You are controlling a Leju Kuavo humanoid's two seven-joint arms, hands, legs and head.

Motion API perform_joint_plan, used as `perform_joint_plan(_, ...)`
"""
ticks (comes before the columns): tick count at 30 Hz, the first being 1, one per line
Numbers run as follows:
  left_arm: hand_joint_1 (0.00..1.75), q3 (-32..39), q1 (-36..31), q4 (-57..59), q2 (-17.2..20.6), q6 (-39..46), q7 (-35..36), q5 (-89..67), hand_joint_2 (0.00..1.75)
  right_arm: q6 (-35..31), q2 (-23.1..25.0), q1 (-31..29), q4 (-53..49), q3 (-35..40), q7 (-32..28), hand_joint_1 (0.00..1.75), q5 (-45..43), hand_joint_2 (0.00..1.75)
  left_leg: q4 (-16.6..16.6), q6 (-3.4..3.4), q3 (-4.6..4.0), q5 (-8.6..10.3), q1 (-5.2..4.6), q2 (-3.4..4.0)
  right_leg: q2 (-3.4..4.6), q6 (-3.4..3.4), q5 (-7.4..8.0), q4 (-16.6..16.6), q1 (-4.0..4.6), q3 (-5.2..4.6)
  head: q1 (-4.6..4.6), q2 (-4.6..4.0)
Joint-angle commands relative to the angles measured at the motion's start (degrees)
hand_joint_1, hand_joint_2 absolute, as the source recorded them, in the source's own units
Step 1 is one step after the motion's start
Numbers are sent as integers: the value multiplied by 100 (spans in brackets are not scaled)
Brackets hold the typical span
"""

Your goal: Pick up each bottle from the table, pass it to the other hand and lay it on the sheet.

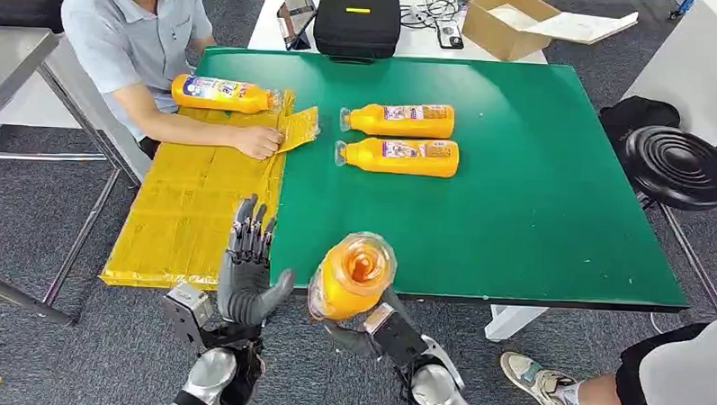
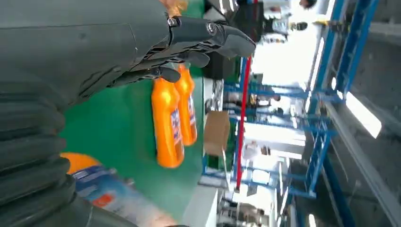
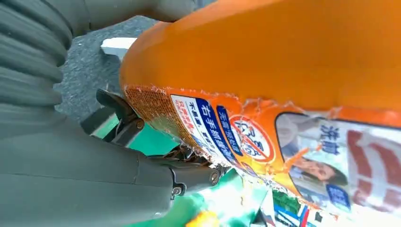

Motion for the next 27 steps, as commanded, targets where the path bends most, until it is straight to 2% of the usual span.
perform_joint_plan(1, 0, -57, -129, 629, 302, -53, -171, -204, 175, 152, -71, -106, -278, -408, 50, 175, -72, 175, -9, -6, 29, -8, 3, 4, 2, -11, -7, -8, 5, 28, 0, 0)
perform_joint_plan(5, 0, 198, -176, 953, 253, 137, -130, -324, 175, 193, -82, -75, -465, -492, 30, 175, -118, 175, -6, -5, 22, -6, 4, 0, -2, -9, -6, -6, 5, 23, 0, 0)
perform_joint_plan(6, 0, 343, -198, 1129, 232, 113, -152, -295, 175, 224, -102, -58, -572, -529, 67, 175, -129, 175, -5, -10, 49, -18, 9, 5, 1, -18, -16, -8, 11, 50, 0, 0)
perform_joint_plan(8, 0, 448, -197, 1279, 242, -66, -247, -308, 175, 252, -133, -67, -615, -541, 148, 175, -86, 175, -8, -4, 22, -4, 1, 3, 1, -8, -4, -7, 2, 20, 0, 0)
perform_joint_plan(11, 0, 484, -149, 1218, 251, -162, -247, -421, 175, 272, -127, -85, -568, -561, 179, 175, -70, 175, -8, -7, 37, -11, 5, 8, 6, -12, -8, -10, 7, 36, 0, 0)
perform_joint_plan(12, 0, 483, -115, 1171, 251, -145, -247, -515, 175, 301, -123, -106, -502, -554, 207, 175, -66, 175, -6, -5, 26, -7, 2, 6, 3, -9, -7, -5, 3, 24, 0, 0)
perform_joint_plan(14, 0, 459, 34, 933, 285, 70, -247, -965, 175, 301, -133, -275, -74, -513, 742, 175, 42, 175, -6, -5, 25, -7, 5, 4, 1, -10, -6, -8, 6, 25, 2, 0)
perform_joint_plan(17, 0, 459, 34, 933, 285, 70, -247, -965, 175, 301, -133, -275, -74, -513, 742, 175, 42, 175, -8, -5, 30, -10, 4, 16, 13, -10, -5, -8, 5, 26, 0, 0)
perform_joint_plan(18, 0, 454, 128, 813, 313, 146, -247, -1037, 175, 155, -112, -421, 287, -512, 929, 175, 158, 175, -7, -4, 20, -5, 2, 8, 5, -8, -4, -6, 3, 19, 0, 0)
perform_joint_plan(21, 0, 375, 246, 511, 334, 119, -247, -1069, 175, 97, -37, -632, 696, -531, 961, 175, 144, 175, -6, -6, 33, -13, 5, 20, 19, -11, -6, -7, 6, 29, 0, 0)
perform_joint_plan(22, 0, 359, 253, 449, 337, 90, -247, -1059, 175, 94, -28, -650, 722, -535, 956, 175, 139, 175, -5, -4, 13, -5, 3, 17, 16, -6, 1, -6, 4, 11, 0, 0)
perform_joint_plan(27, 0, 354, 439, -124, 332, -511, -247, -717, 175, 83, 27, -795, 955, -571, 982, 175, 86, 175, 2, -8, 31, -17, 7, 19, 17, -14, -10, -1, 9, 29, 2, 0)
